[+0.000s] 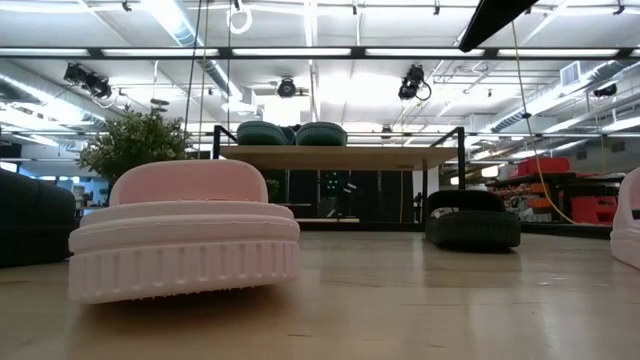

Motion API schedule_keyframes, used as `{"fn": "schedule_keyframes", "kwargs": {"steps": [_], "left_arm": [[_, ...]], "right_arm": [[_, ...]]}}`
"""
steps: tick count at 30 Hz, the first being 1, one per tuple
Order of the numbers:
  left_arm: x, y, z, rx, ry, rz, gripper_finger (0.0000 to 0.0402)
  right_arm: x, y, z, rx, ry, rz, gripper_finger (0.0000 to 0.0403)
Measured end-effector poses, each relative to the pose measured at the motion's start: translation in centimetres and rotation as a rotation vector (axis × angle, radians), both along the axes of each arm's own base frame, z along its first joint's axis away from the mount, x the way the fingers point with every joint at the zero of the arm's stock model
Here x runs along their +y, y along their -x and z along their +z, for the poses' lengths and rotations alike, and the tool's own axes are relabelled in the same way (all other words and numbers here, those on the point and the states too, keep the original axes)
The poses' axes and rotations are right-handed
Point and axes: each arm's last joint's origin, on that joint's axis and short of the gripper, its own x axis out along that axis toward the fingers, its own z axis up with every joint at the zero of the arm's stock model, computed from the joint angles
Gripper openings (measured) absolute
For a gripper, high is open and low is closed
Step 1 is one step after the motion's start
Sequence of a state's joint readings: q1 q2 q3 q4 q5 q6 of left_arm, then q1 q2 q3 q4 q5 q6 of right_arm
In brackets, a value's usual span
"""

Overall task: Pick and place slides into the shelf
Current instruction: Put the bottom black slide on the shelf

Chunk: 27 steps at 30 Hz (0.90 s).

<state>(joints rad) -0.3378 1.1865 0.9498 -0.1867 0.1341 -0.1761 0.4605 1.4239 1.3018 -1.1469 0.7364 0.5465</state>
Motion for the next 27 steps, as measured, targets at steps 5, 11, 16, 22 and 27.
{"fn": "schedule_keyframes", "kwargs": {"steps": [5,11,16,22,27], "left_arm": [[0.5,1.3,-2.4,0.071,0.054,0.039,0.0031],[1.2,3.4,-2.7,-0.013,0.092,0.037,0.0023],[2.1,5.1,-3.0,-0.076,0.076,0.04,0.0029],[3.3,6.7,-5.6,-0.036,0.053,0.073,0.0036],[4.1,7.5,-8.6,0.005,0.079,0.118,0.0029]], "right_arm": [[0.0,0.0,0.0,0.0,0.0,0.0,0.016],[0.0,0.0,0.0,-0.013,0.021,-0.008,0.016],[-0.1,0.0,0.1,-0.017,0.027,-0.01,0.016],[-0.1,0.0,0.1,-0.028,0.017,-0.025,0.016],[-0.1,-0.1,0.1,-0.04,0.005,-0.041,0.016]]}}
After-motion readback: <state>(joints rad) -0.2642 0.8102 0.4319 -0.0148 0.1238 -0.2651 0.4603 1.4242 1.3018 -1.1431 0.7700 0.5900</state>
